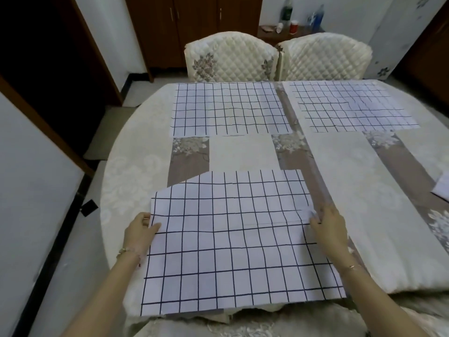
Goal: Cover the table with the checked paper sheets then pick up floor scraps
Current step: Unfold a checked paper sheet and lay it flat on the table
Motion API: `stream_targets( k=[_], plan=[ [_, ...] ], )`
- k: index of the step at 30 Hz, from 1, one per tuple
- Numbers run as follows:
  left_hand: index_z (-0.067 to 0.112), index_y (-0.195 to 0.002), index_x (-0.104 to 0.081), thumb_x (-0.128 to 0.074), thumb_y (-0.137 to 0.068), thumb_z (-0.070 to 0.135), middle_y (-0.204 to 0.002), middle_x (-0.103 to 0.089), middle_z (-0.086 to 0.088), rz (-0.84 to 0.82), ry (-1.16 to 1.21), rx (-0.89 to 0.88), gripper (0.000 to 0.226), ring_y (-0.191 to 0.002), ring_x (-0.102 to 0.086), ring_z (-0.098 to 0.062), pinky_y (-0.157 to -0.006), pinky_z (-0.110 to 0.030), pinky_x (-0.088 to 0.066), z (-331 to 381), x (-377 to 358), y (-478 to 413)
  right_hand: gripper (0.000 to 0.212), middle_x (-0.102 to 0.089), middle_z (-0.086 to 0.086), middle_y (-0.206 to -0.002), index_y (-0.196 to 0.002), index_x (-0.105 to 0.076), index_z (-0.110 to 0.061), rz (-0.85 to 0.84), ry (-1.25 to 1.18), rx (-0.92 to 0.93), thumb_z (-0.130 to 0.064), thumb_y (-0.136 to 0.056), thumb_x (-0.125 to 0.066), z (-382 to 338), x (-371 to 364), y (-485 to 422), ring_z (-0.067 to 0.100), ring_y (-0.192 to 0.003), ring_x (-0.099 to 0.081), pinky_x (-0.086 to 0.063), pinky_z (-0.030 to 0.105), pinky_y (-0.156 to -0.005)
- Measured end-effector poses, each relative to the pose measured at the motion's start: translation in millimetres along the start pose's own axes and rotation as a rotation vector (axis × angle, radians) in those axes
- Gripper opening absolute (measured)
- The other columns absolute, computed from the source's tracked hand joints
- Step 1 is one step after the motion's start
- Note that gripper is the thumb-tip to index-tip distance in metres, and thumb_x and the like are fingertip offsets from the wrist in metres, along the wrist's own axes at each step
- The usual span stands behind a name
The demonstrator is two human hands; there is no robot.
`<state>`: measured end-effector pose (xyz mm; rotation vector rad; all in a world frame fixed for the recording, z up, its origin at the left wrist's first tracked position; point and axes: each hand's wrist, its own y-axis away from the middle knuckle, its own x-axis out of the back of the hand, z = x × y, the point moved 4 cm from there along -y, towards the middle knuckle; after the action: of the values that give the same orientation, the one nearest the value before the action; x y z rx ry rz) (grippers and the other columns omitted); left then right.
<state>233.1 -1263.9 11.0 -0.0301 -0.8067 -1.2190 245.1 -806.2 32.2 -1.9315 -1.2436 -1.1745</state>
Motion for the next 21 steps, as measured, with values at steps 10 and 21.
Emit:
stream_targets(
  k=[10, 21],
  plan=[
    [0.014, -0.094, -0.059, -0.067, -0.080, 0.014, -0.103, -0.066, -0.015, 0.026, 0.174, 0.079, 0.016, -0.094, -0.064, -0.034, -0.090, -0.050, -0.051, -7, 5, -13, 0.046, -0.042, 0.006, -0.145, -0.133, -0.049, -0.011, -0.334, 0.064, 0.328, -0.031, -0.094, -0.036, -46, -62, 35, 0.022, -0.137, -0.033, -0.027, 0.033, -0.112],
    [0.000, -0.114, -0.060, -0.062, -0.087, 0.012, -0.099, -0.065, -0.014, -0.117, 0.418, 0.176, 0.030, -0.088, -0.060, -0.025, -0.081, -0.032, -0.051, 39, 13, -45, 0.062, -0.020, -0.005, -0.157, -0.147, -0.027, -0.024, -0.339, 0.195, 0.328, -0.042, -0.089, -0.017, -33, -70, 40, 0.017, -0.147, -0.012, -0.009, 0.035, -0.118]
  ],
)
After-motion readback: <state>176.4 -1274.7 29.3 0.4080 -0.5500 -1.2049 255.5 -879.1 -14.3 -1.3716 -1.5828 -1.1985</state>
